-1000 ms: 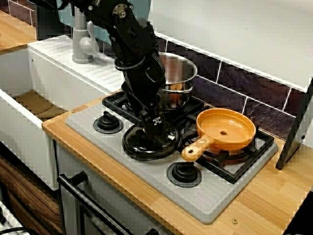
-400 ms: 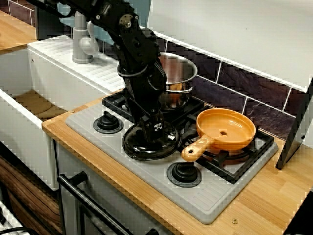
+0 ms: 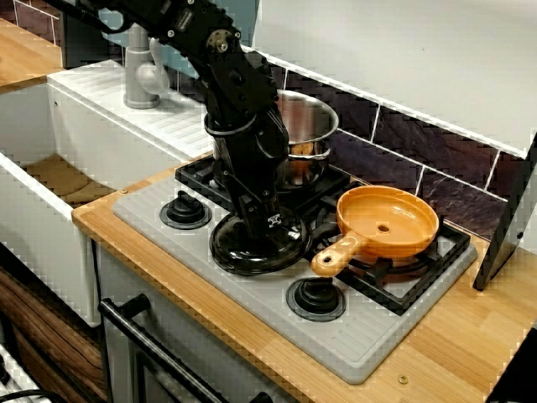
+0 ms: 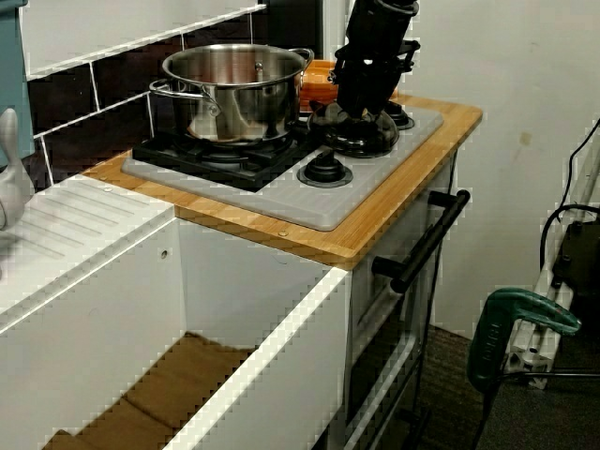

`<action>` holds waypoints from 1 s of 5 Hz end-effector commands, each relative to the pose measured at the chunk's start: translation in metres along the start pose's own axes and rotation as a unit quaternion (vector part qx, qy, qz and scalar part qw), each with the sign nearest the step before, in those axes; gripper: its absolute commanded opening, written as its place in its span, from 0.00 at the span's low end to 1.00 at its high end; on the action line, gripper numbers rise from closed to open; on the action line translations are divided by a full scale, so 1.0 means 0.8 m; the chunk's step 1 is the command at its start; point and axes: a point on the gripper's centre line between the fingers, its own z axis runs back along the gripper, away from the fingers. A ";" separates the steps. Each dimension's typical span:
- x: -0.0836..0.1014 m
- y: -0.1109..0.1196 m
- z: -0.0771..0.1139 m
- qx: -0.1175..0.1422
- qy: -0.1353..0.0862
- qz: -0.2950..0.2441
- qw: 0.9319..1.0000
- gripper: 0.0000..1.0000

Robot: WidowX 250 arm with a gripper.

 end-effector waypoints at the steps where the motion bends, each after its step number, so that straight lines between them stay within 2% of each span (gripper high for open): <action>1: 0.008 0.003 0.009 0.011 -0.019 -0.001 1.000 0.00; 2: 0.011 0.007 0.012 0.011 -0.019 0.005 1.000 0.00; 3: 0.014 0.009 0.015 0.011 -0.020 0.005 1.000 0.29; 4: 0.015 0.010 0.017 0.012 -0.019 0.006 1.000 1.00; 5: 0.018 0.011 0.020 0.011 -0.022 0.005 1.000 1.00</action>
